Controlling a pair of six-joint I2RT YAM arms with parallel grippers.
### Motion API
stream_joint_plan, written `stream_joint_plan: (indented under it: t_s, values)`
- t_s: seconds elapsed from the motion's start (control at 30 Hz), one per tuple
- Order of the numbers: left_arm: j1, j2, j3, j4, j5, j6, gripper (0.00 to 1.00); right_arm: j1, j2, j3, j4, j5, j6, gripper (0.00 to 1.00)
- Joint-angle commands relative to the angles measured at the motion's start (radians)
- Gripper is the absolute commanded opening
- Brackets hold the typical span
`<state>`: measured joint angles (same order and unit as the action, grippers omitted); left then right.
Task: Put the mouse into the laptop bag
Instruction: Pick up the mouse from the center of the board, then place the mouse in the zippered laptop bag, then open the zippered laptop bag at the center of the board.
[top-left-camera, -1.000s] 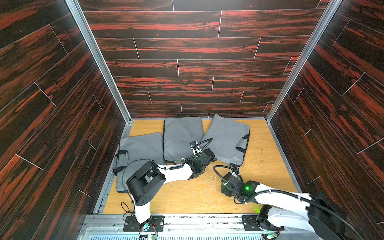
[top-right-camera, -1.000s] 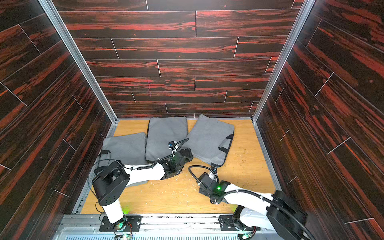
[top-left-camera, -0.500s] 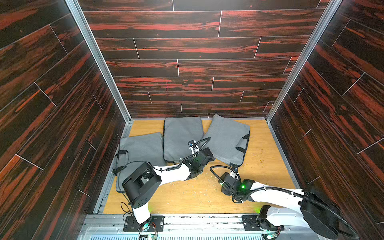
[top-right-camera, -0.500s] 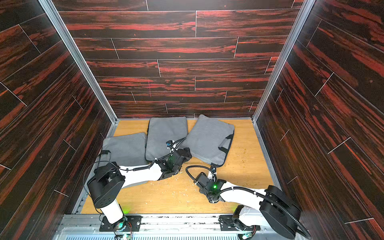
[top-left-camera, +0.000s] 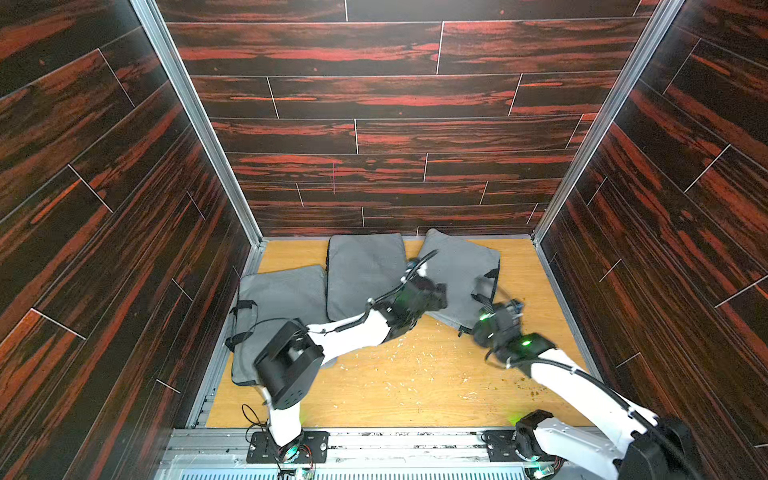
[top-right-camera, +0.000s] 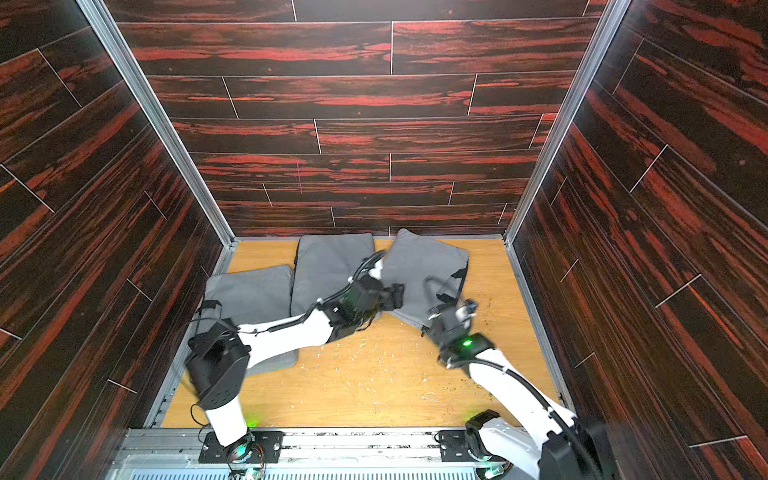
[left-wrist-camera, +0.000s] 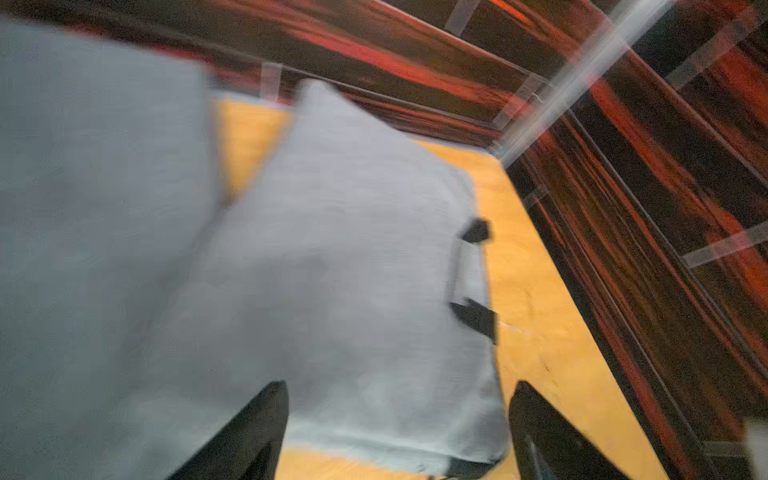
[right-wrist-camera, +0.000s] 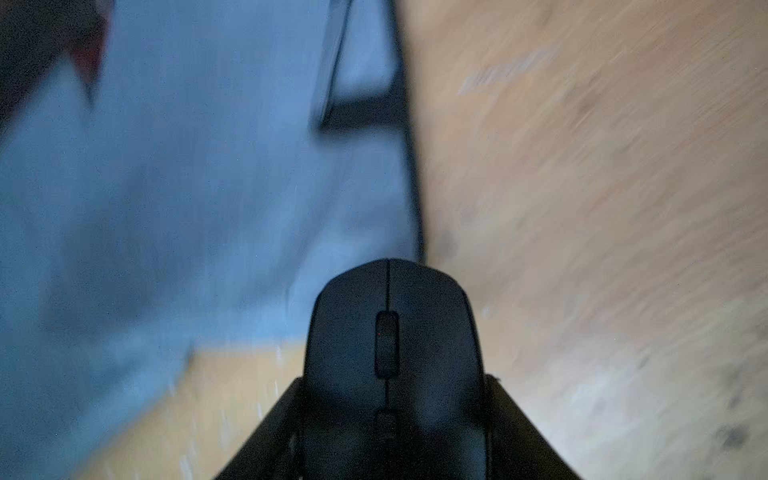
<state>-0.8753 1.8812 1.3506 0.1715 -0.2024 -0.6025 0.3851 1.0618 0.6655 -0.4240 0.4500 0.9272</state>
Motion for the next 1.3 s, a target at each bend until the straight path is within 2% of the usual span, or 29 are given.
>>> stream_joint_plan:
  t_s: [0.0, 0.1, 0.23, 0.37, 0.5, 0.63, 0.7, 0.8, 0.9, 1.17, 1.23, 1.27]
  values:
    - [-0.004, 0.096, 0.101, -0.098, 0.156, 0.152, 0.85, -0.131, -0.008, 0.041, 0.046, -0.064, -0.068, 0.48]
    - [-0.007, 0.197, 0.236, -0.19, 0.164, 0.188, 0.85, -0.245, 0.014, 0.055, 0.079, -0.064, -0.079, 0.48]
    - [-0.006, 0.356, 0.462, -0.334, 0.132, 0.25, 0.85, -0.384, 0.059, 0.033, 0.191, -0.177, -0.086, 0.46]
    - [-0.008, 0.544, 0.728, -0.477, 0.063, 0.321, 0.85, -0.399, 0.109, 0.047, 0.239, -0.187, -0.102, 0.45]
    - [-0.013, 0.797, 1.132, -0.669, -0.008, 0.373, 0.85, -0.405, 0.152, 0.04, 0.287, -0.234, -0.119, 0.45]
    - [-0.022, 0.993, 1.442, -0.733, -0.08, 0.407, 0.87, -0.413, 0.18, 0.022, 0.317, -0.271, -0.13, 0.45]
    - [-0.038, 1.012, 1.427, -0.684, -0.147, 0.443, 0.91, -0.417, 0.182, 0.008, 0.33, -0.283, -0.132, 0.45]
    - [-0.07, 0.982, 1.302, -0.573, -0.222, 0.52, 0.95, -0.421, 0.181, -0.008, 0.341, -0.297, -0.139, 0.45]
    - [-0.098, 0.994, 1.31, -0.576, -0.287, 0.56, 0.95, -0.426, 0.178, -0.022, 0.355, -0.31, -0.142, 0.45]
    - [-0.095, 1.013, 1.343, -0.627, -0.239, 0.505, 0.97, -0.438, 0.193, -0.029, 0.366, -0.335, -0.146, 0.44]
    - [-0.096, 1.016, 1.343, -0.629, -0.233, 0.499, 0.89, -0.44, 0.193, -0.03, 0.367, -0.34, -0.147, 0.45]
    - [-0.095, 1.017, 1.344, -0.632, -0.231, 0.497, 0.8, -0.44, 0.193, -0.033, 0.369, -0.344, -0.146, 0.44]
